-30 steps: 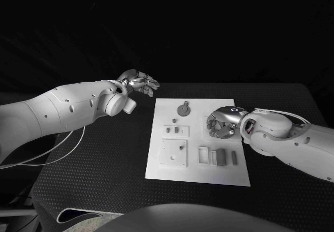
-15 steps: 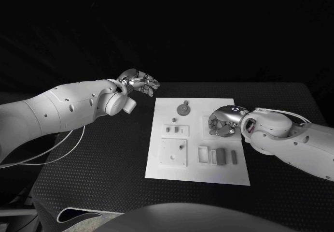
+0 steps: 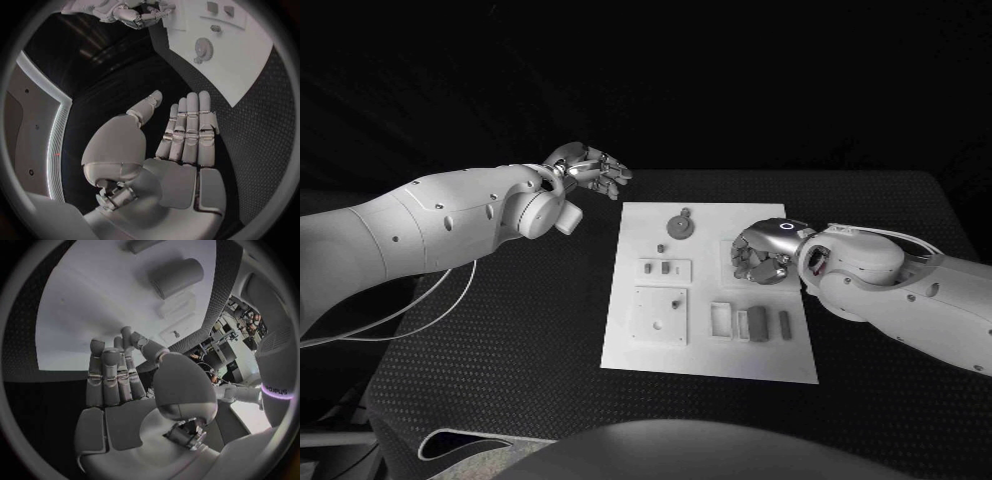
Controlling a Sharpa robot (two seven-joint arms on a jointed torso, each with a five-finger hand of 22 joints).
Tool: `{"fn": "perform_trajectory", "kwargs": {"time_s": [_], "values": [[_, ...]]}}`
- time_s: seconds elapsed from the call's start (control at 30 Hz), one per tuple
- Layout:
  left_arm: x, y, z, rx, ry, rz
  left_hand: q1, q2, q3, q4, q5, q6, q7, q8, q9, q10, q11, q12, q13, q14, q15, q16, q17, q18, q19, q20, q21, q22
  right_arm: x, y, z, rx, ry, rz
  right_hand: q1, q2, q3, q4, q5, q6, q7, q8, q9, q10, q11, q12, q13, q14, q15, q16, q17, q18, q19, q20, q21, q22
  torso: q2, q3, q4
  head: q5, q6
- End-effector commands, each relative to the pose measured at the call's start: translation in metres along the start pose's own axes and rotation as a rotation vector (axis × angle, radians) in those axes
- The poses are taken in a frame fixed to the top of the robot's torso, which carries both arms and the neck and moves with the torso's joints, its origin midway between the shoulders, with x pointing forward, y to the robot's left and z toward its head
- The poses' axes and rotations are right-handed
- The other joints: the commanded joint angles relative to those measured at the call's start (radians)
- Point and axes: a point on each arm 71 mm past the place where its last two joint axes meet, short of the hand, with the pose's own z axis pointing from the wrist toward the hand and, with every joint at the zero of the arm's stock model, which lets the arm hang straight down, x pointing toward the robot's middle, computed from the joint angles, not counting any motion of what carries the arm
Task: Assemble the parts on the task board
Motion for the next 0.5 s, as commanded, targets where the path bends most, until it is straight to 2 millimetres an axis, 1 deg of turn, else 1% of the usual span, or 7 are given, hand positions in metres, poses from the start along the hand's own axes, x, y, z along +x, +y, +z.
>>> {"fn": "perform_trajectory", "kwargs": {"time_s": [0.03,0.27,0.5], "values": [[0.0021,-0.0020,0.0004,0.008,0.015,-0.008,-0.008,0.000,0.000,0.007,-0.003,-0.007,-0.002,-0.003,-0.001,-0.007,-0.003,-0.003,-0.001,0.006,0.002,-0.006,0.001,0.016,0.008,0.001,-0.007,-0.001,-0.0021,0.0026,-0.0001,-0.007,-0.040,-0.011,0.004,0.002,0.047,0.002,0.006,0.018,-0.007,0.008,0.008,0.023,-0.009,0.015,0.024,0.015,-0.011,0.008,-0.005,0.022,0.020,-0.005,0.010,0.018,0.001,-0.0002,0.0001,0.000,0.000],[0.0019,-0.0019,0.0008,0.008,0.014,-0.008,-0.008,0.001,0.000,0.008,-0.003,-0.007,-0.002,-0.003,-0.001,-0.008,-0.003,-0.003,-0.001,0.006,0.002,-0.006,0.002,0.016,0.008,0.001,-0.007,-0.001,-0.0036,0.0041,-0.0019,-0.004,-0.070,0.005,-0.011,0.002,0.072,-0.010,0.004,0.041,-0.018,0.020,0.021,0.047,-0.021,0.022,0.047,0.036,-0.024,0.015,-0.011,0.022,0.045,-0.018,0.021,0.019,0.001,-0.0008,0.0019,0.000,-0.002],[0.0016,-0.0018,0.0010,0.008,0.013,-0.008,-0.008,0.001,0.001,0.008,-0.003,-0.007,-0.002,-0.003,-0.001,-0.008,-0.003,-0.002,-0.001,0.006,0.002,-0.007,0.002,0.016,0.009,0.001,-0.007,-0.001,-0.0065,0.0057,-0.0057,-0.009,-0.102,0.012,-0.011,-0.002,0.079,-0.013,0.004,0.046,-0.022,0.025,0.030,0.055,-0.025,0.023,0.059,0.045,-0.029,0.018,-0.013,0.022,0.056,-0.025,0.025,0.019,0.000,-0.0001,-0.0001,0.004,-0.004]]}}
